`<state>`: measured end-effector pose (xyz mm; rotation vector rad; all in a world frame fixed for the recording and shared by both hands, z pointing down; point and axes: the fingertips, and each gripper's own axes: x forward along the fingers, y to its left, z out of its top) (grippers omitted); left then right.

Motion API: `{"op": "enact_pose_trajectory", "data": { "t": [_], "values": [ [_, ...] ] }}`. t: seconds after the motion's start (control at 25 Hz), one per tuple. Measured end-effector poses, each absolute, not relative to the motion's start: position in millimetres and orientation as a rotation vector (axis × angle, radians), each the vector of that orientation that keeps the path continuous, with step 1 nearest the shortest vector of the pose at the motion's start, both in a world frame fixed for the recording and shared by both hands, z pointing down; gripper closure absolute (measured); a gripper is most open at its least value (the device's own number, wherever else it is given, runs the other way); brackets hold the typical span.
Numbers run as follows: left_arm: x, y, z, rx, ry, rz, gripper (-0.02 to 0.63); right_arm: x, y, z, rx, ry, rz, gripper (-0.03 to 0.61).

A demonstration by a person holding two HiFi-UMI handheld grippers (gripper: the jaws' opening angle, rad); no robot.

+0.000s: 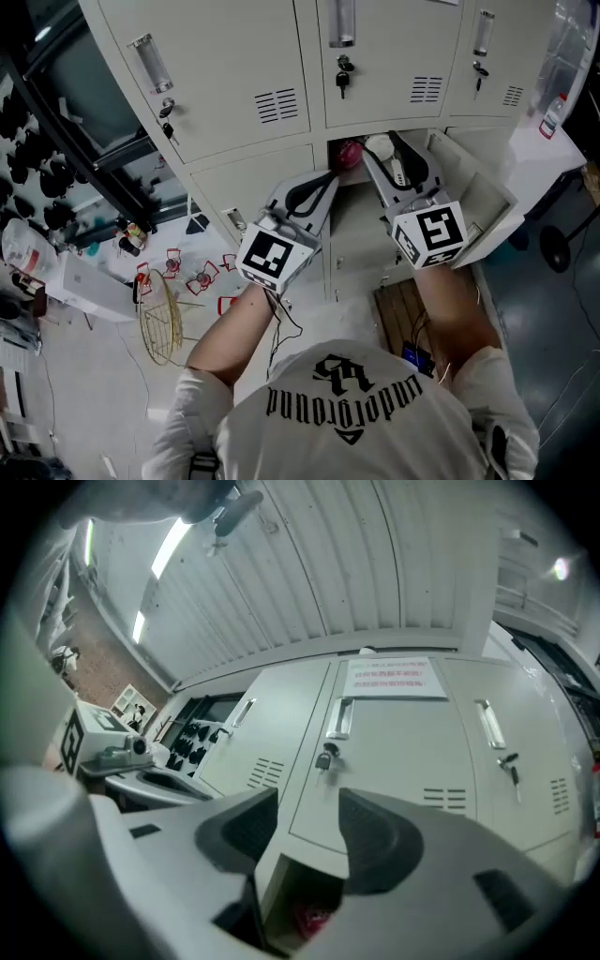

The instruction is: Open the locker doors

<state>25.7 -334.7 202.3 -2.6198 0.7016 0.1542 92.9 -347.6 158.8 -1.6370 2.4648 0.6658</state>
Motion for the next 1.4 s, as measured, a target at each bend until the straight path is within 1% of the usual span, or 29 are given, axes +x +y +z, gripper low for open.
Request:
{"op": "enact_pose_trajectory", "data": {
  "t": [0.16,0.48,0.76,0.96,1.4],
  "values": [
    [15,-346,167,-2.616,0.699,0.2,0.606,81,-372,115,-1.631,2.462,0.737,0.397],
    [12,-363,130,-2.572,0.681,0.201,0.606,69,-416,70,-1.66,2.481,0.7,0.408],
    [10,-372,122,-2.581,0.673,0.214,0.606,61,-441,64,-1.733,2.489,0.658,0.422],
    [7,-375,125,-2.598,0.665,0.214,0.606,67,-447,68,-1.795,2.472,0.651,0.472],
    [3,-372,122,-2.611,0.655,0.219,0.606,71,-428,68,-1.796,2.445,0.652,0.483]
  ]
}}
